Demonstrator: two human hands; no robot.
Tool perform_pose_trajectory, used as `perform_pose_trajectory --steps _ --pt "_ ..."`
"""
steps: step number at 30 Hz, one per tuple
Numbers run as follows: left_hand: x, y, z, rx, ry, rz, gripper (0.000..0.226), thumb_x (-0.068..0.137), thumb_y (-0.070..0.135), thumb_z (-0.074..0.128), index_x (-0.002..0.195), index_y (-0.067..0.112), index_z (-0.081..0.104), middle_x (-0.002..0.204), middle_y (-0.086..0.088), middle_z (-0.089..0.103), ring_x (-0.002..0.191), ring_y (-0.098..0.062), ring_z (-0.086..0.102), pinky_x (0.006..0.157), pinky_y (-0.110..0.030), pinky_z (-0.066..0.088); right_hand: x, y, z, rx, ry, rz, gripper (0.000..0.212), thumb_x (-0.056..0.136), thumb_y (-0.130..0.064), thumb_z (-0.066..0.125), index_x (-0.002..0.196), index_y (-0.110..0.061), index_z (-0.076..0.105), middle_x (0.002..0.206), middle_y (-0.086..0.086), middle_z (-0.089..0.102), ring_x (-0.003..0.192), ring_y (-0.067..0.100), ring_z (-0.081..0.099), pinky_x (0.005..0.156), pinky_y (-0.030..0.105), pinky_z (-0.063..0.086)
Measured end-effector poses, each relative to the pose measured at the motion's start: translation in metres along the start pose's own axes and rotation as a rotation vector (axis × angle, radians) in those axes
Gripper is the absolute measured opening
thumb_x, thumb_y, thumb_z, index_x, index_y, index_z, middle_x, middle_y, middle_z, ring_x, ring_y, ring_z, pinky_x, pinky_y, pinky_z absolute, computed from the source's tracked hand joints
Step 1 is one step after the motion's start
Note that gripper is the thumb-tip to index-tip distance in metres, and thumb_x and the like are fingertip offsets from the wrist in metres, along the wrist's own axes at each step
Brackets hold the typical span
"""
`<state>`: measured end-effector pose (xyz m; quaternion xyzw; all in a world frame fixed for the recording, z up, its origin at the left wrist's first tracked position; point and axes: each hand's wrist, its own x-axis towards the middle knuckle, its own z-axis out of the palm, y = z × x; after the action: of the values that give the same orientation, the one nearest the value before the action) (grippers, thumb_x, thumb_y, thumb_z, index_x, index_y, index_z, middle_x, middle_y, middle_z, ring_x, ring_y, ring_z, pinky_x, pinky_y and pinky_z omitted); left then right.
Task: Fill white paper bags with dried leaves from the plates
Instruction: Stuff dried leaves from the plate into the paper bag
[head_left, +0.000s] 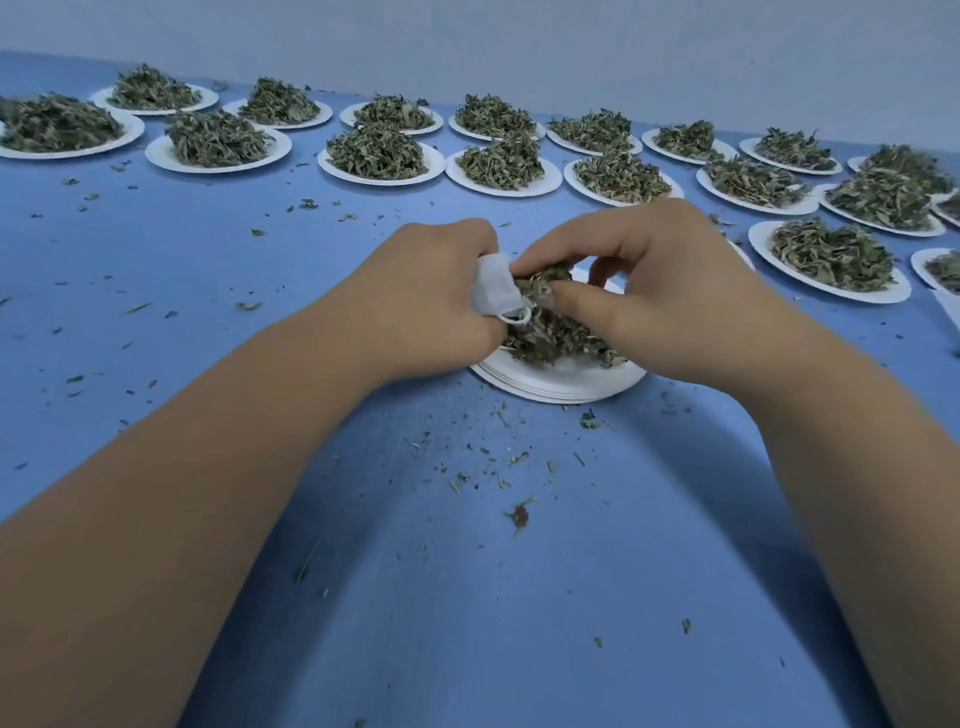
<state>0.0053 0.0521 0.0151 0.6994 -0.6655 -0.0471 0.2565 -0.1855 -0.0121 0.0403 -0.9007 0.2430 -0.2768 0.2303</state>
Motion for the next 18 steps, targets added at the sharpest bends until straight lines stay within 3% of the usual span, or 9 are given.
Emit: perform_pose_trajectory --steps 3,5,7,10,13,16,18 --pt "-0.0009 0.0018 0.0029 0.012 -0.008 0.030 0.030 0.077 0.025 0.070 0.093 0.030 0.045 0.076 0.011 0.047 0.071 -0.003 0.046 0.053 -0.027 0.029 0.0001 -0.0014 0.0052 -0.027 0.038 -0.012 0.029 0.083 -0.007 0.074 0.097 -0.033 0.073 0.090 -0.023 0.071 0.081 0.000 0.067 0.071 0.012 0.049" --pt "-0.0008 0.0023 0.0052 0.031 0.002 0.060 0.025 0.079 0.025 0.068 0.094 0.027 0.048 0.075 0.010 0.049 0.071 -0.004 0.046 0.053 -0.027 0.031 0.0007 -0.0030 0.0071 -0.029 0.084 -0.008 0.024 0.079 -0.008 0.075 0.095 -0.026 0.068 0.090 -0.018 0.069 0.078 0.000 0.067 0.068 0.017 0.052" --pt "-0.0001 0.0045 0.0065 0.039 0.022 0.072 0.024 0.078 0.026 0.067 0.093 0.020 0.050 0.075 0.006 0.051 0.071 -0.008 0.048 0.054 -0.028 0.036 0.0010 -0.0035 0.0072 -0.062 0.134 -0.034 0.019 0.078 -0.009 0.073 0.090 -0.022 0.066 0.084 -0.014 0.067 0.075 -0.006 0.064 0.065 0.012 0.048" --pt "0.0006 0.0068 0.0069 0.055 0.042 0.076 0.027 0.075 0.023 0.069 0.092 0.016 0.050 0.071 0.004 0.048 0.066 -0.009 0.045 0.050 -0.031 0.030 0.0009 -0.0036 0.0076 -0.117 0.155 -0.062 0.013 0.077 -0.007 0.071 0.085 -0.017 0.072 0.076 -0.019 0.063 0.068 -0.013 0.057 0.069 0.003 0.040" --pt "0.0000 0.0071 0.0069 0.053 0.041 0.086 0.027 0.075 0.019 0.069 0.090 0.021 0.047 0.071 0.006 0.047 0.065 -0.007 0.044 0.050 -0.030 0.026 0.0019 -0.0032 0.0085 -0.147 0.143 -0.047 0.015 0.078 -0.006 0.070 0.086 -0.017 0.075 0.079 -0.018 0.064 0.068 -0.015 0.056 0.070 0.002 0.038" --pt "0.0006 0.0048 0.0068 0.016 0.037 0.082 0.026 0.077 0.017 0.067 0.094 0.029 0.050 0.080 0.008 0.057 0.072 -0.004 0.049 0.053 -0.026 0.036 0.0015 -0.0025 0.0067 -0.119 0.036 -0.012 0.018 0.080 -0.008 0.071 0.089 -0.021 0.078 0.091 -0.012 0.070 0.076 -0.007 0.062 0.074 0.009 0.045" --pt "0.0010 0.0025 0.0049 -0.007 0.042 0.053 0.028 0.077 0.018 0.067 0.097 0.032 0.053 0.084 0.010 0.060 0.076 -0.001 0.052 0.055 -0.020 0.038 -0.0008 -0.0038 0.0051 0.004 -0.069 0.017 0.017 0.083 -0.011 0.072 0.095 -0.021 0.079 0.098 -0.010 0.073 0.086 0.003 0.067 0.080 0.024 0.053"
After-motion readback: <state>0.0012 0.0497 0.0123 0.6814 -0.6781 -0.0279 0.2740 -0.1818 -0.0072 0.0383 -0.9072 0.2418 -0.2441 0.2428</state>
